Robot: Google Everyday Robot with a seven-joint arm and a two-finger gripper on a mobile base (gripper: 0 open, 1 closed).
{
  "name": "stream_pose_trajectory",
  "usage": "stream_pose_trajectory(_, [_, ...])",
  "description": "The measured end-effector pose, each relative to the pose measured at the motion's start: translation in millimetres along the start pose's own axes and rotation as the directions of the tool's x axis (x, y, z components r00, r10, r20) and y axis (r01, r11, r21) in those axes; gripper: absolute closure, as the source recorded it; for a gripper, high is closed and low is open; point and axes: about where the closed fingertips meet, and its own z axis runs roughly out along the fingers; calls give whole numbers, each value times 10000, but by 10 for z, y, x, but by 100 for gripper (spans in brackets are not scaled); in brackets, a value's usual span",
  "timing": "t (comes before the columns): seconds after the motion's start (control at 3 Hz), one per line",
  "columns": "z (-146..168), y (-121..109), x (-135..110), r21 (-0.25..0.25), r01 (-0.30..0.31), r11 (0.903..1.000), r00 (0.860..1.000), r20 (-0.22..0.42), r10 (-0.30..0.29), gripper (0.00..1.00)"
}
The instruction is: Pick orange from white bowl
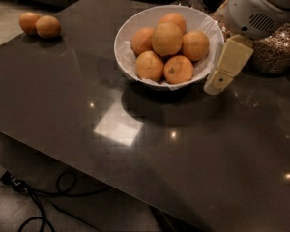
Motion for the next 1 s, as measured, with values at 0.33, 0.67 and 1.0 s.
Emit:
stream_pose_trajectory(0.33, [-61, -19, -243, 209, 676, 9975, 9961, 549, -686, 0])
stream_pose_trajectory(0.67, [-62, -19, -243, 210, 676, 9975, 9961, 550, -686, 0])
stream_pose_trajectory(1.0, [20, -50, -294, 532, 240, 9983, 9932, 1129, -299, 0])
